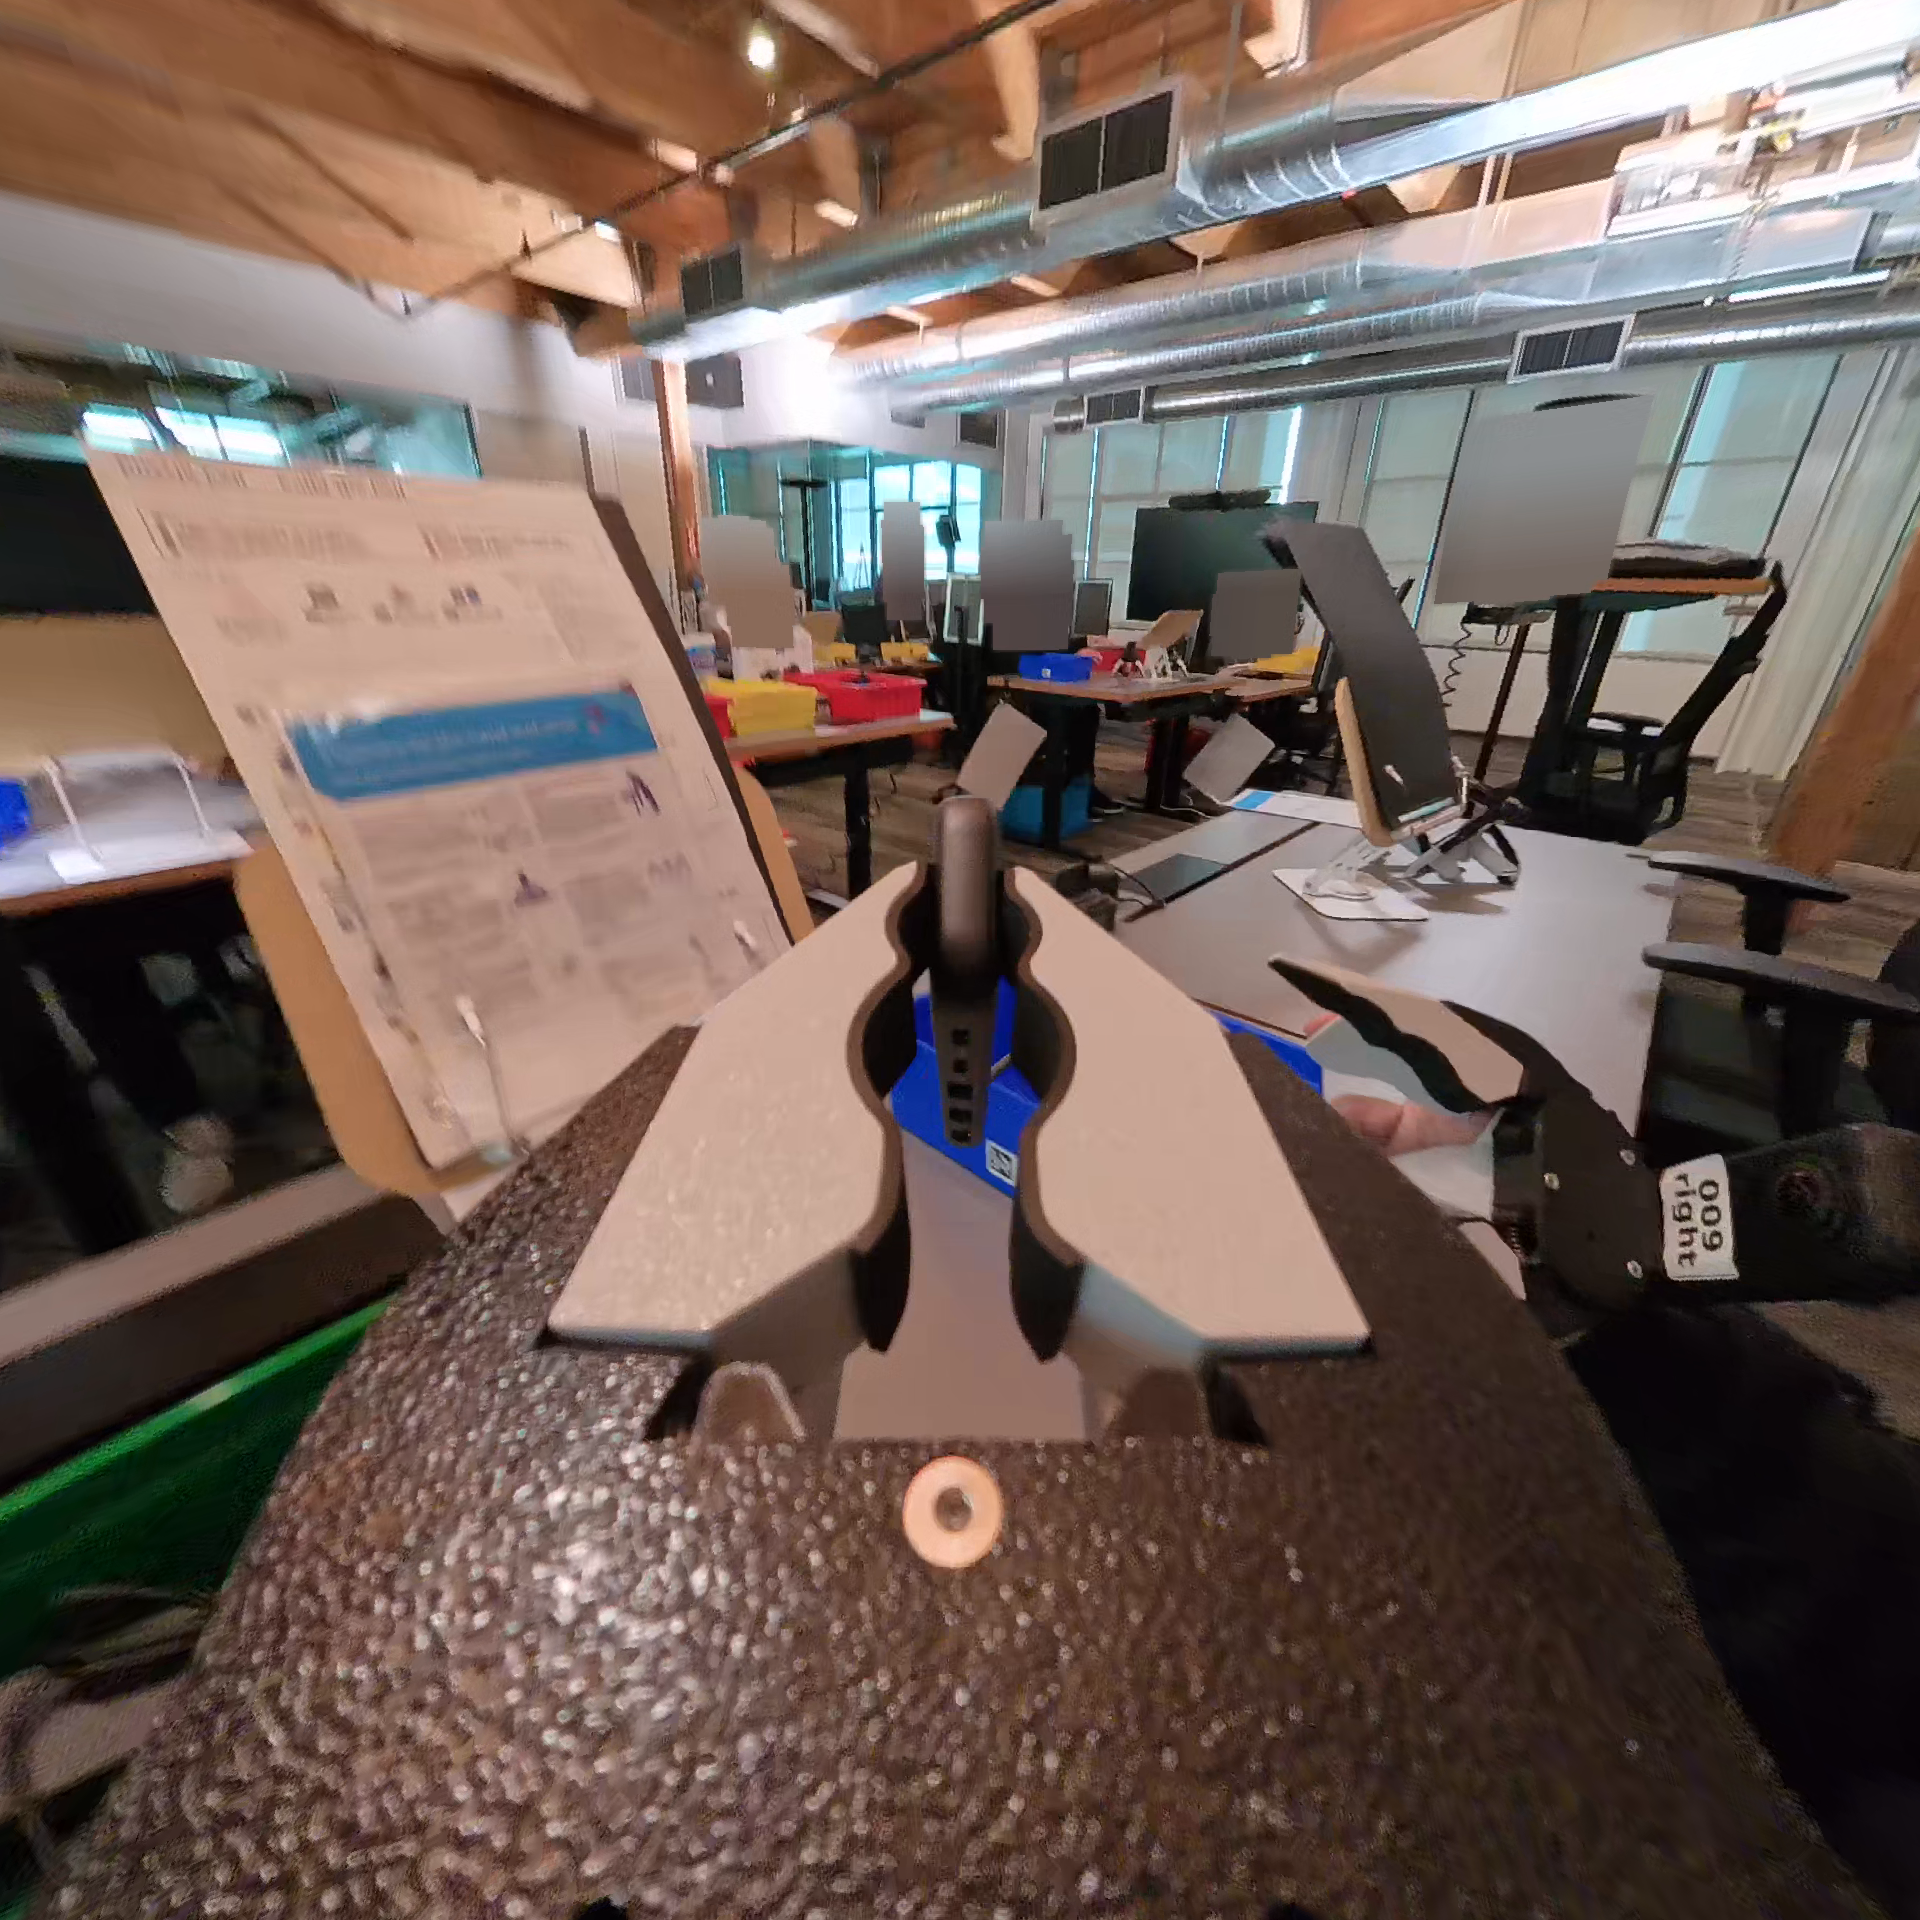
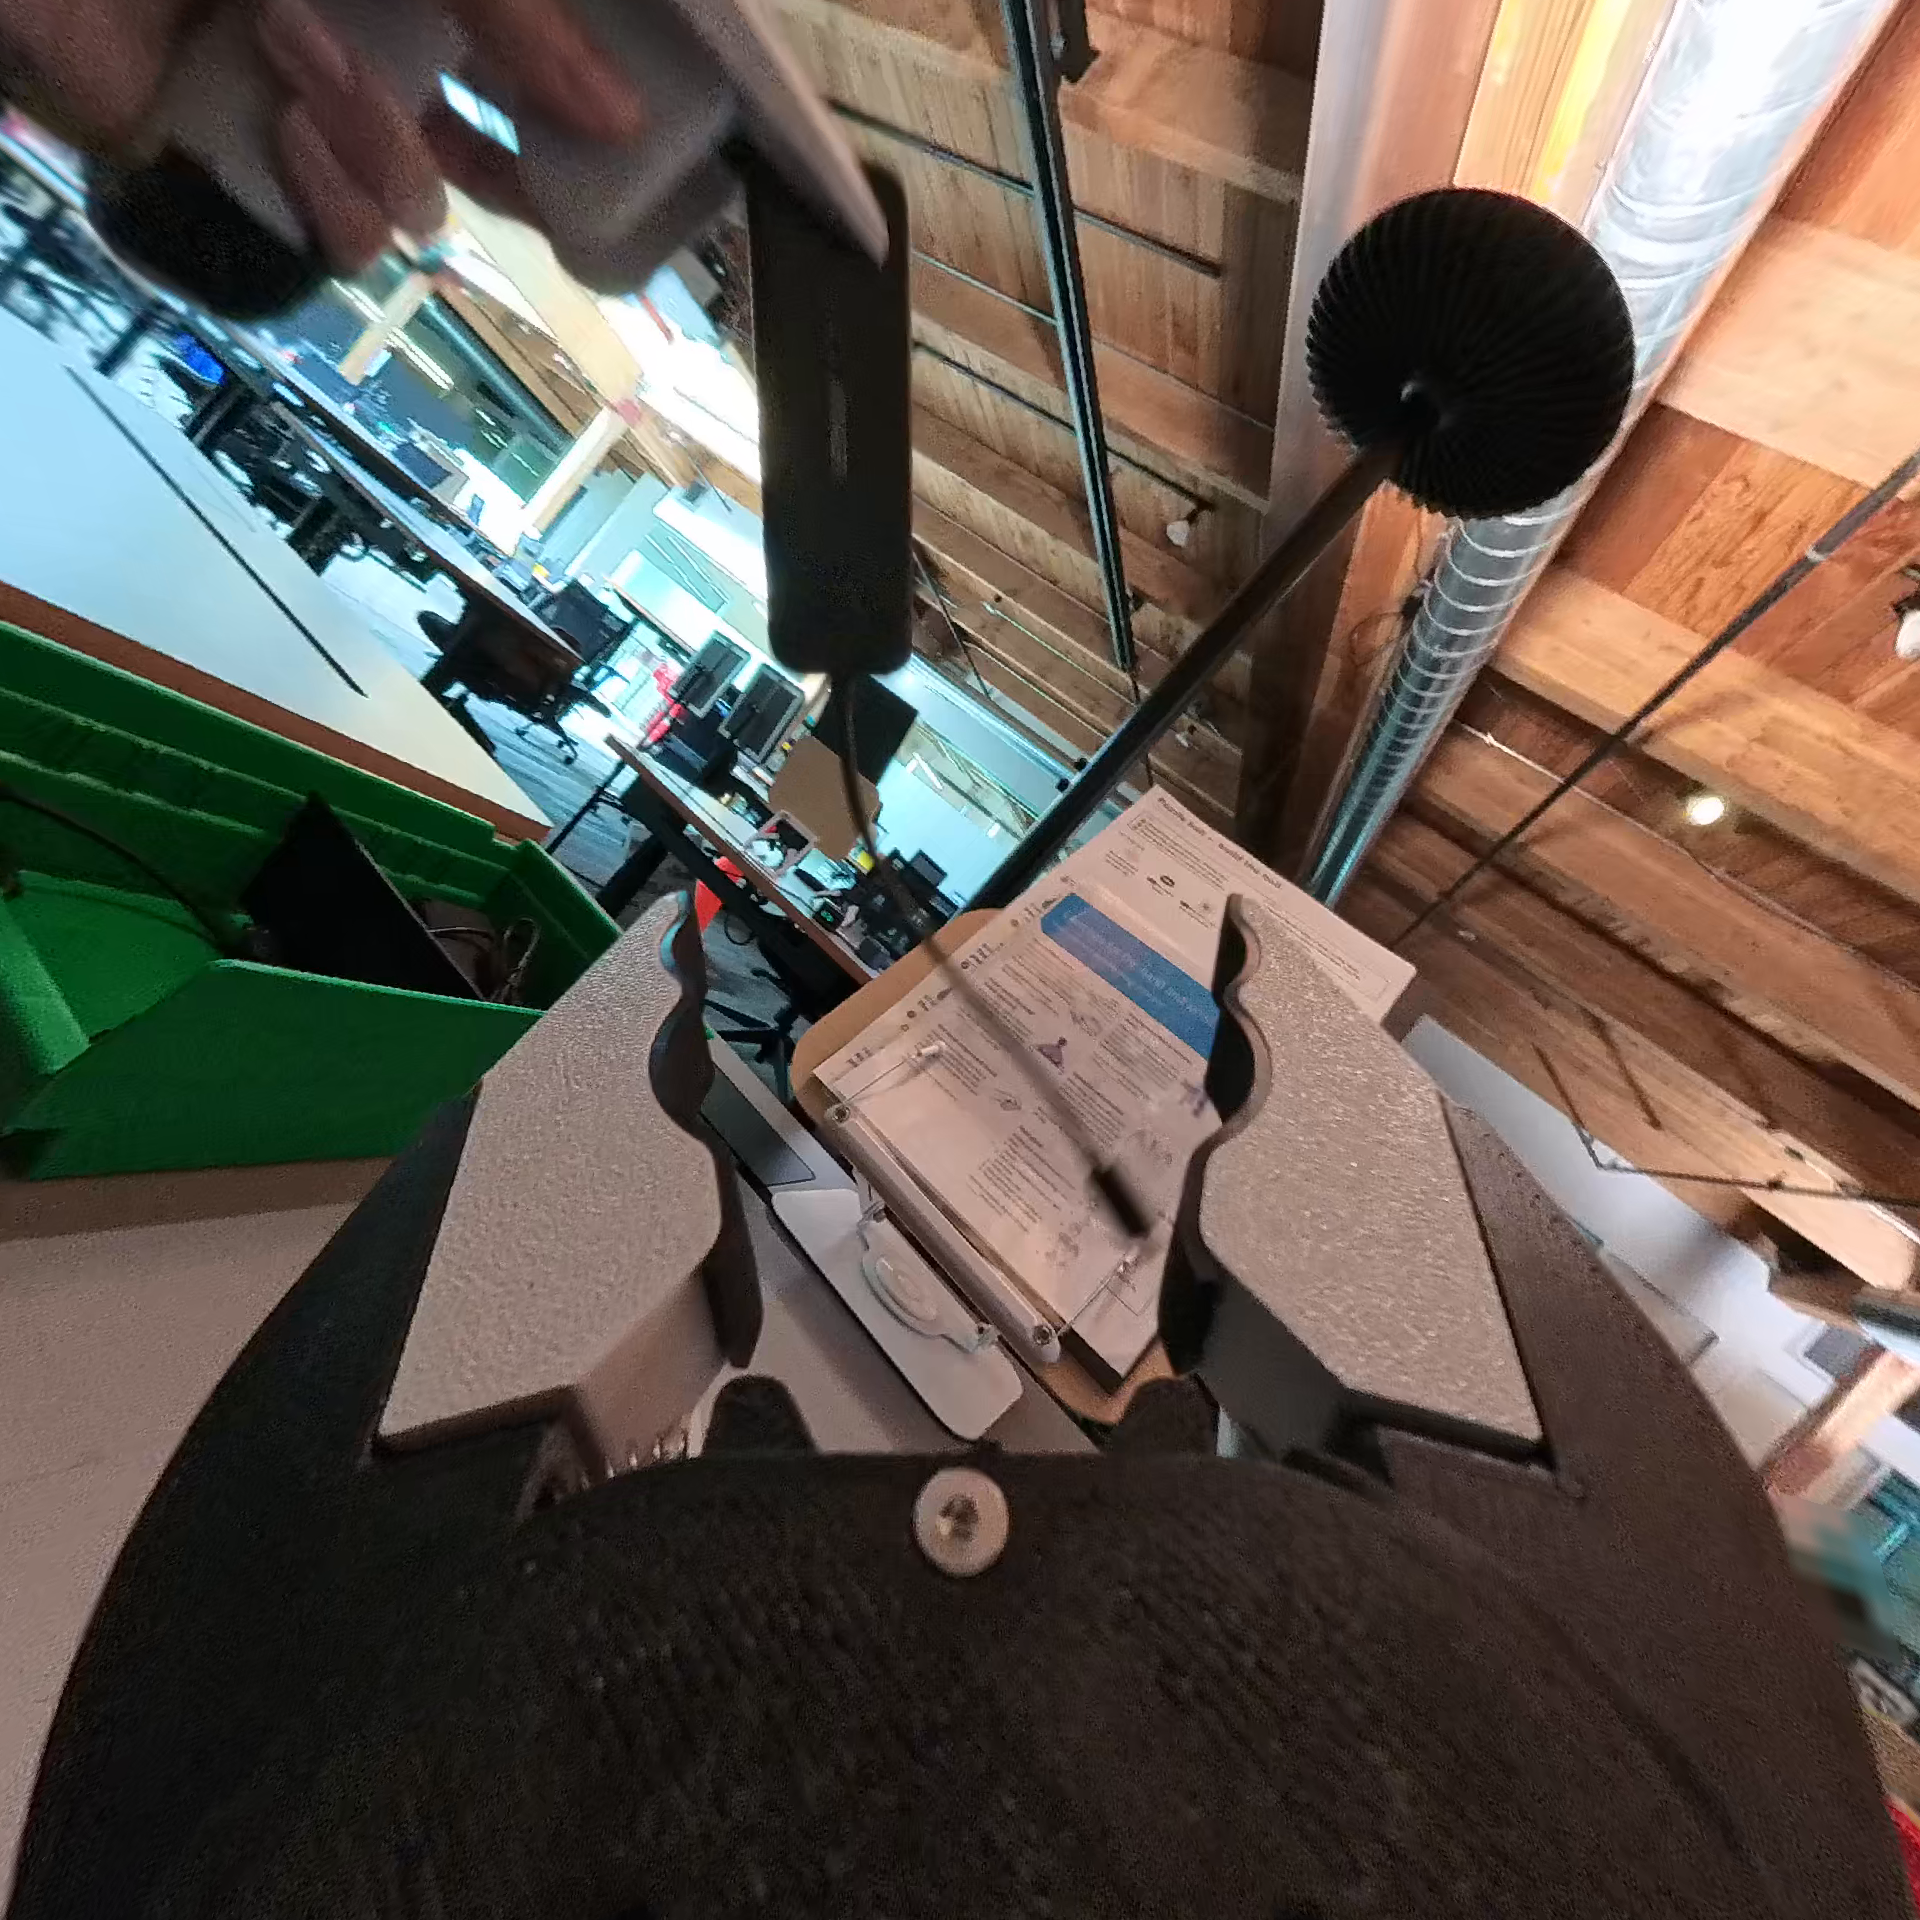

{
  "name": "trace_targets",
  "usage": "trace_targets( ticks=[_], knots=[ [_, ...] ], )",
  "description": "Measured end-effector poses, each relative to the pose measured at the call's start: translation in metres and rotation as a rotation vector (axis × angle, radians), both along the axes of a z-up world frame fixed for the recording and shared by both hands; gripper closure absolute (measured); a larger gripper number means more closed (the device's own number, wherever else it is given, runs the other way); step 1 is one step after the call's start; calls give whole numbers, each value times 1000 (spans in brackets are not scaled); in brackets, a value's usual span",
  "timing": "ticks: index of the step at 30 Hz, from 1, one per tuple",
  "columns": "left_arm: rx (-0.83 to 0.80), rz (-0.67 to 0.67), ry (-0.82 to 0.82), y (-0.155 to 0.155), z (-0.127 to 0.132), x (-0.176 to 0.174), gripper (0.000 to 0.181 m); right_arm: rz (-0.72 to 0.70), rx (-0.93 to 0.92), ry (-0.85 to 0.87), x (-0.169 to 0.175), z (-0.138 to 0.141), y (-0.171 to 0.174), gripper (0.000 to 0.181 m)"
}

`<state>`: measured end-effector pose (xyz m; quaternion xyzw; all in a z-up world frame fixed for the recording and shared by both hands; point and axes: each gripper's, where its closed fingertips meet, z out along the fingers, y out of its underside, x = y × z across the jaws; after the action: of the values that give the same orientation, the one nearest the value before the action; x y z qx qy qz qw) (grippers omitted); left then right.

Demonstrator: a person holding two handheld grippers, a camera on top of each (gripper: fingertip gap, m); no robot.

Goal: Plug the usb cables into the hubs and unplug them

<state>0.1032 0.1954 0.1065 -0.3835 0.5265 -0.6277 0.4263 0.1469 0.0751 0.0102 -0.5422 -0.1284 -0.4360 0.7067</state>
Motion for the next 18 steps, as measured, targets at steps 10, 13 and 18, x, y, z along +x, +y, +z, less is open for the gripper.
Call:
trace_targets(
  ticks=[10, 13, 18],
  knots=[
    [-370, -224, 40, -27, -121, 18, 172, 117, -194, 60, 1, -80, 51, 100],
    [-304, -276, -15, -34, -132, 9, 172, 158, -237, 35, -8, -90, 57, 107],
    [97, -364, -94, -60, -149, -18, 172, 481, -430, 266, -41, -108, 52, 111]
  ],
)
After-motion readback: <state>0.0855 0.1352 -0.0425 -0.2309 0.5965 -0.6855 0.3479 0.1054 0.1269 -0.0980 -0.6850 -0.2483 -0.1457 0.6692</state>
